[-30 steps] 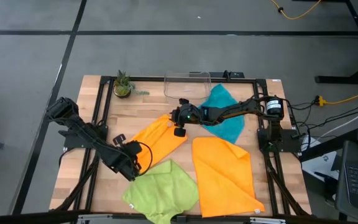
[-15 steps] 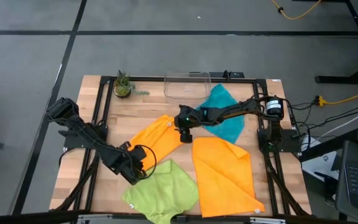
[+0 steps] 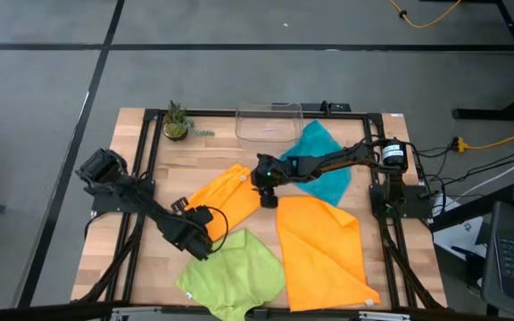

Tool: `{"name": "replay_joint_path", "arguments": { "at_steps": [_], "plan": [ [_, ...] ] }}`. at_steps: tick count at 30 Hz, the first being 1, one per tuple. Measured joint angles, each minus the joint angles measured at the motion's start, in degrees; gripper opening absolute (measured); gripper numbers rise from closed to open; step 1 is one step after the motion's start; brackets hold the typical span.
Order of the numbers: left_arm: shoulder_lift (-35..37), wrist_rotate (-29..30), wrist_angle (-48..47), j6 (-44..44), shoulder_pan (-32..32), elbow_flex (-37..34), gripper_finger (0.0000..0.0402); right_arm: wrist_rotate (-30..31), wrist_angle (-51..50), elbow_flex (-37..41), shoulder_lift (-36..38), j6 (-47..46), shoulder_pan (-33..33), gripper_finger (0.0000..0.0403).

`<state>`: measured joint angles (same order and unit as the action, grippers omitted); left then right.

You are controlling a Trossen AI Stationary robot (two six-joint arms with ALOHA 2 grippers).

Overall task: Fold microfiber towels
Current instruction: Fold the orange microfiber cloth

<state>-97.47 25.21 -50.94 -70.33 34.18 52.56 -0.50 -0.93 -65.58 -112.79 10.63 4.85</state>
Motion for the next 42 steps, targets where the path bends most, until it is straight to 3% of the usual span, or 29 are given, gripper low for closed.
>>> {"name": "replay_joint_path", "arguments": {
  "at_steps": [10, 17, 22, 31, 37, 42],
  "plan": [
    [0.9, 0.6, -16.6, -8.8, -1.6, 0.0, 0.0097, -1.7, -3.7, 0.0, 0.0, -0.1, -1.9, 0.0173],
    [0.9, -5.8, -17.6, -12.1, -2.5, 0.0, 0.0096, -1.7, -3.7, 0.0, 0.0, -0.1, -2.1, 0.0173],
    [0.8, -6.4, -17.7, -15.6, -2.0, 0.5, 0.0096, -1.6, -3.5, 0.0, 0.0, 0.0, -2.1, 0.0173],
    [2.6, -3.3, -18.5, -8.3, -1.9, 12.8, 0.0096, 6.3, -1.6, -3.6, 0.0, -2.8, -2.1, 0.0173],
    [2.6, -3.3, -14.7, -3.3, -0.5, 15.0, 0.0096, -2.2, -2.9, -3.9, 0.0, -6.0, -2.2, 0.0173],
    [1.9, -3.2, -15.6, -2.6, -0.4, 14.9, 0.0096, -2.2, -4.6, -3.8, 0.0, -15.1, -2.8, 0.0173]
  ]
}}
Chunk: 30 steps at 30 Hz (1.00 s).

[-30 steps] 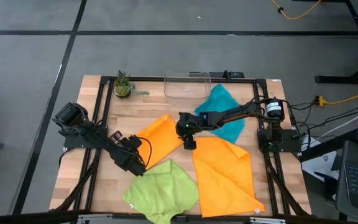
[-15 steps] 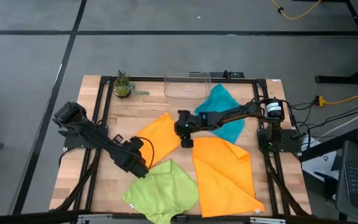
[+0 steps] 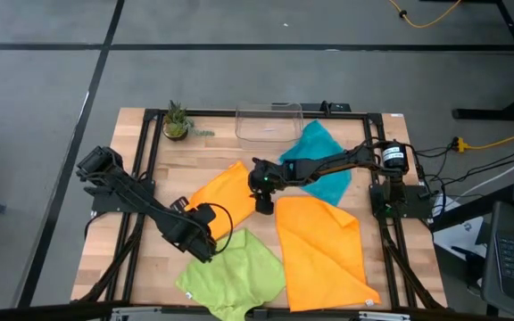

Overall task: Fold microfiber towels
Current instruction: Fold the orange microfiber cloth

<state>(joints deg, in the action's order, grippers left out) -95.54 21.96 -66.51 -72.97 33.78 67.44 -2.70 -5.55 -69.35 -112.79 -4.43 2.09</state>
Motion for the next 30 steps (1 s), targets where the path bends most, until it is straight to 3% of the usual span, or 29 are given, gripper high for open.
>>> {"name": "replay_joint_path", "arguments": {
  "at_steps": [5, 9, 11, 22, 30],
  "plan": [
    [0.6, 0.5, -0.5, -2.5, 0.1, 0.0, 0.0096, 5.8, 3.5, 0.8, -2.4, -7.2, -2.6, 0.0173],
    [0.5, 2.0, -0.6, -3.4, 0.4, 0.0, 0.0096, 15.3, 7.2, 0.8, -4.4, -8.8, -4.4, 0.0173],
    [0.5, 2.0, -0.7, -3.4, 0.5, 0.0, 0.0096, 17.0, 8.5, 0.8, -5.0, -7.2, -4.5, 0.0173],
    [0.5, 2.7, -0.6, -3.4, 1.9, 0.0, 0.0096, 8.3, 11.4, -0.9, -8.9, 2.4, 3.6, 0.0173],
    [0.5, 4.1, -0.3, -3.4, 1.9, 0.0, 0.0096, 7.1, 9.2, -17.6, -18.9, 15.2, 5.5, 0.0173]
  ]
}}
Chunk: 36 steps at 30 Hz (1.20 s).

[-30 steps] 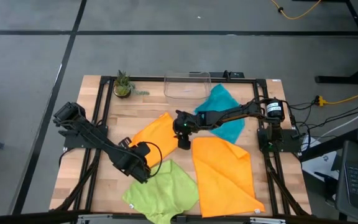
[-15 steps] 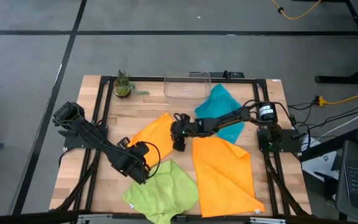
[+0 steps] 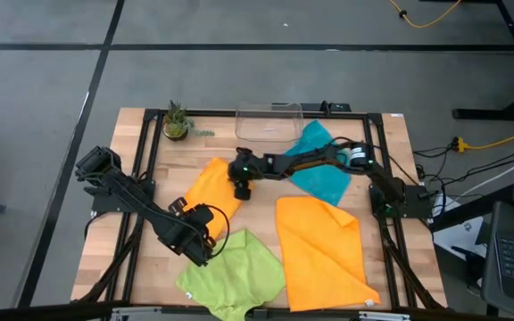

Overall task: Fold microfiber towels
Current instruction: Fold the orange microfiber cloth

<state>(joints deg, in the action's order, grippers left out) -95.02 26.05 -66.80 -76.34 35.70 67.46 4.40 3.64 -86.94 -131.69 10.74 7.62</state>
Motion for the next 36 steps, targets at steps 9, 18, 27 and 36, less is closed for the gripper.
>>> {"name": "replay_joint_path", "arguments": {
  "at_steps": [9, 18, 27, 36],
  "plan": [
    [0.0, 0.1, 0.0, 0.0, 0.0, 0.0, 0.0096, 0.0, -16.1, -21.9, -6.9, 3.0, 2.0, 0.0173],
    [0.2, 0.1, -1.0, -1.4, 1.8, 0.6, 0.0096, -16.3, -35.0, -24.2, -3.3, -5.4, 0.3, 0.0173],
    [0.3, 3.7, -5.1, -6.2, 6.8, 4.0, 0.0096, -7.5, -15.8, -9.8, -3.1, -8.8, -4.7, 0.0173],
    [0.3, 4.0, -4.9, -7.7, 7.5, 4.0, 0.0096, -4.7, -9.6, -7.6, -3.2, -3.4, 1.7, 0.0173]
  ]
}}
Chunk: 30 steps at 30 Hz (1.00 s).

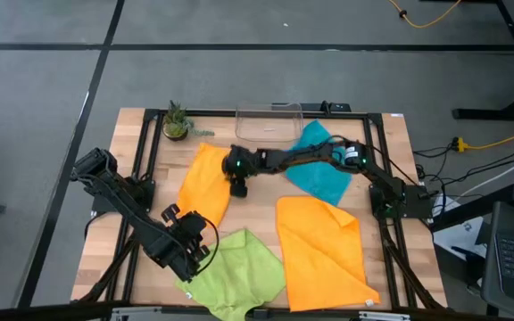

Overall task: Fold microfiber towels
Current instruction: Fold the orange microfiber cloth

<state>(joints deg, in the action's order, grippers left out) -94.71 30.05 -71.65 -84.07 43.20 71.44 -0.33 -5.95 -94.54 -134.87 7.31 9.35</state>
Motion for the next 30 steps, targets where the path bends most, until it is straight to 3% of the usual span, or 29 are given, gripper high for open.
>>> {"name": "replay_joint_path", "arguments": {
  "at_steps": [5, 8, 16, 18, 23, 27, 30],
  "plan": [
    [0.0, 1.0, 0.1, 0.0, 0.0, 0.0, 0.0096, -1.9, 1.9, -0.1, -0.2, -1.3, 3.1, 0.0173],
    [0.0, 1.0, 0.1, 0.0, 0.0, 0.0, 0.0096, -6.7, 1.9, -0.1, 0.4, -4.7, 3.2, 0.0173],
    [0.0, 1.1, 0.6, 0.0, 0.0, 0.0, 0.0096, -9.7, 2.7, -2.2, 1.6, -10.3, -1.9, 0.0173],
    [0.0, 1.5, 0.6, 0.0, 0.0, 0.0, 0.0096, -9.3, 5.4, -1.6, 1.5, -12.7, -4.1, 0.0173],
    [0.0, 5.2, 0.6, 0.1, 0.0, 0.0, 0.0096, -1.1, 8.1, -0.3, -0.1, -12.5, -10.4, 0.0173],
    [0.0, 5.8, 0.6, 0.1, -0.2, 0.0, 0.0096, -1.1, 7.3, -0.4, -0.7, -11.7, -12.9, 0.0173],
    [0.0, 5.8, 0.7, 0.1, -0.2, 0.0, 0.0096, -2.2, 1.3, -0.5, -0.7, -11.2, -13.0, 0.0173]
  ]
}}
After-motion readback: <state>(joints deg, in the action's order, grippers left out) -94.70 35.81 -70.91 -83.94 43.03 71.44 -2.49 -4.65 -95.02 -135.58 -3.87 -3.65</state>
